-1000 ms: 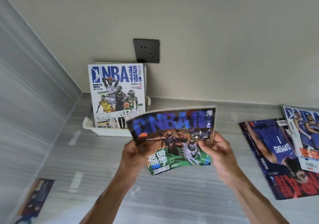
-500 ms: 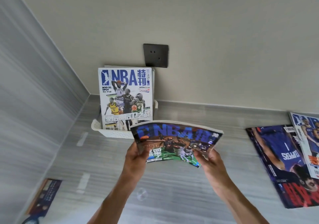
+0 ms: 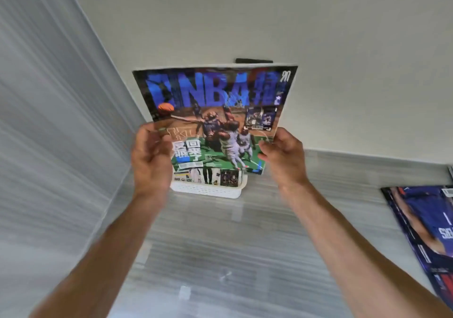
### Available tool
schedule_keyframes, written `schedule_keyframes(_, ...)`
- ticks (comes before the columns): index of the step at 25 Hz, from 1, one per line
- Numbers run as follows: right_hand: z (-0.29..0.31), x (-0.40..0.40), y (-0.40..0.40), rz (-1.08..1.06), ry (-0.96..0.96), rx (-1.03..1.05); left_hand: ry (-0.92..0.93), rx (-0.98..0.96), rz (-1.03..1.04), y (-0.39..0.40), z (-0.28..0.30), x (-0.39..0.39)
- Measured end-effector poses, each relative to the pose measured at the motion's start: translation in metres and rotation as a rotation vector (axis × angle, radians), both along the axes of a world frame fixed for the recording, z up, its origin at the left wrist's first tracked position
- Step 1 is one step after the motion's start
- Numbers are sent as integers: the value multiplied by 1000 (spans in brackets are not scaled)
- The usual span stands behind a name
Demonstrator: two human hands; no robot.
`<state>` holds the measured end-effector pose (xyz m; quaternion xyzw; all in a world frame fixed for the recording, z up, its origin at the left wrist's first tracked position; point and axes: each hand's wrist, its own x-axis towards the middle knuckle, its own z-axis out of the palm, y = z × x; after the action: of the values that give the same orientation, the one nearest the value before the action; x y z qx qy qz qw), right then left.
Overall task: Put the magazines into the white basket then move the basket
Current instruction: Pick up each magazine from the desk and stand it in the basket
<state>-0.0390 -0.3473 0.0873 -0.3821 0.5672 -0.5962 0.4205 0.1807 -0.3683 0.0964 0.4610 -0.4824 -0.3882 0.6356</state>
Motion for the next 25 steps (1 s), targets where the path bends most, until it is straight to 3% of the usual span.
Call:
schedule_keyframes(4,-4,38,-36,82,70,74,-96,37,169,-51,5,22)
schedule_keyframes(10,-66,47,-63,47,217,238,-250,284,204,-78,-76,44)
schedule_keyframes(14,-88,43,-81,-47,400,442,-682,298,194,-86,-90,47)
schedule_keyframes(16,-87,40,-86,-96,440,510,-799,392,165,-101,-92,51)
schedule_keyframes(18,-80,41,-77,-143,409,442,-880,482,189,-108,-92,50)
schedule_keyframes(21,-84,39,-29,-169,262,241,-846,193,225,-67,-90,24)
schedule_keyframes(23,-100,18,17,-206,257,229,-757,28,18,-5,-92,-23)
schedule_keyframes(25,-120,-15,71,-252,273,277,-699,13,-235,56,-103,-76)
